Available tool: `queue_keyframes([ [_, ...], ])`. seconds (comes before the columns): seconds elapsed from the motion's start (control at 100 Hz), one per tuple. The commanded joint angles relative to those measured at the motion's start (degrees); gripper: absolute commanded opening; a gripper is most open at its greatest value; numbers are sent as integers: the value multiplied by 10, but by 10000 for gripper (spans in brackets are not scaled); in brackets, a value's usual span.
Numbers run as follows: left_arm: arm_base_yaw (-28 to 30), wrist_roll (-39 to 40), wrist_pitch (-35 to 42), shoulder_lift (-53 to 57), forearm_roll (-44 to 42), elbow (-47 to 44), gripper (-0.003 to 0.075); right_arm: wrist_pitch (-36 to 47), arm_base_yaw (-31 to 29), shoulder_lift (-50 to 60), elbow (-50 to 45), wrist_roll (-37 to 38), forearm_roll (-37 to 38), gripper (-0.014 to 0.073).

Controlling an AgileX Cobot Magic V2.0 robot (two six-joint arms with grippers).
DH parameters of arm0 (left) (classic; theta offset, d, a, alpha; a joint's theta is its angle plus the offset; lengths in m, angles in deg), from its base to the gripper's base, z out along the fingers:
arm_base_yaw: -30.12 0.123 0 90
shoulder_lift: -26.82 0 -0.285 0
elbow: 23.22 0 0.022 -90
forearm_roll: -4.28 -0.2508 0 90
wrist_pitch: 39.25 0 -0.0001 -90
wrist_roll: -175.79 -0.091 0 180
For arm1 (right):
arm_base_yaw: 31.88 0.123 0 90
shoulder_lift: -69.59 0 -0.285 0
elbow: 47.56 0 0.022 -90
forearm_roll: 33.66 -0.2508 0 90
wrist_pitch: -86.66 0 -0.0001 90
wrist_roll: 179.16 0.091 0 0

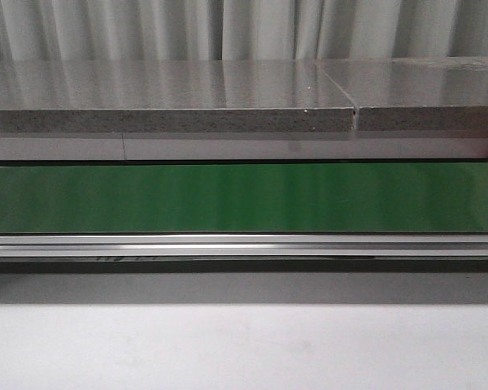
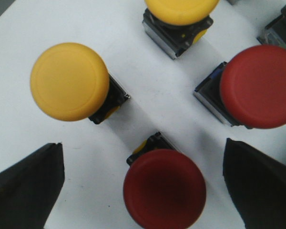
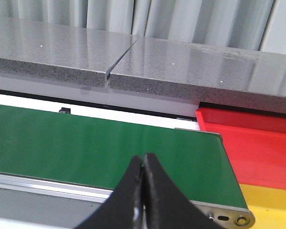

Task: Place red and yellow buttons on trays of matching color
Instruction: 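Lower the left gripper over a red push button beside the belt, then grasp the red button with the left gripper and carry it over the belt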

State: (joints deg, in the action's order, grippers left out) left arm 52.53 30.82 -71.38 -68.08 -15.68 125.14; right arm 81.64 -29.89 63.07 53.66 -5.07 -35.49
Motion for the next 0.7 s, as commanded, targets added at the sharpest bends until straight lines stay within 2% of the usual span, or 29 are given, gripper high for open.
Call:
queue_keyframes([
  [0.0,2,-1,17,13,-2,17,649,50,-2,5,9,-4,6,-66],
  [0.11,2,-1,14,13,-2,17,556,50,-2,5,9,-4,6,-66],
  [0.3,2,-13,7,13,-2,17,269,50,-2,5,9,-4,6,-66],
  [0.44,2,-14,6,14,-2,17,96,50,-2,5,9,-4,6,-66],
  [0.58,2,-14,-4,30,0,17,-4,50,-2,5,9,-4,6,-66],
  [0.69,2,-15,-11,64,2,17,-19,50,-2,5,9,-4,6,-66],
])
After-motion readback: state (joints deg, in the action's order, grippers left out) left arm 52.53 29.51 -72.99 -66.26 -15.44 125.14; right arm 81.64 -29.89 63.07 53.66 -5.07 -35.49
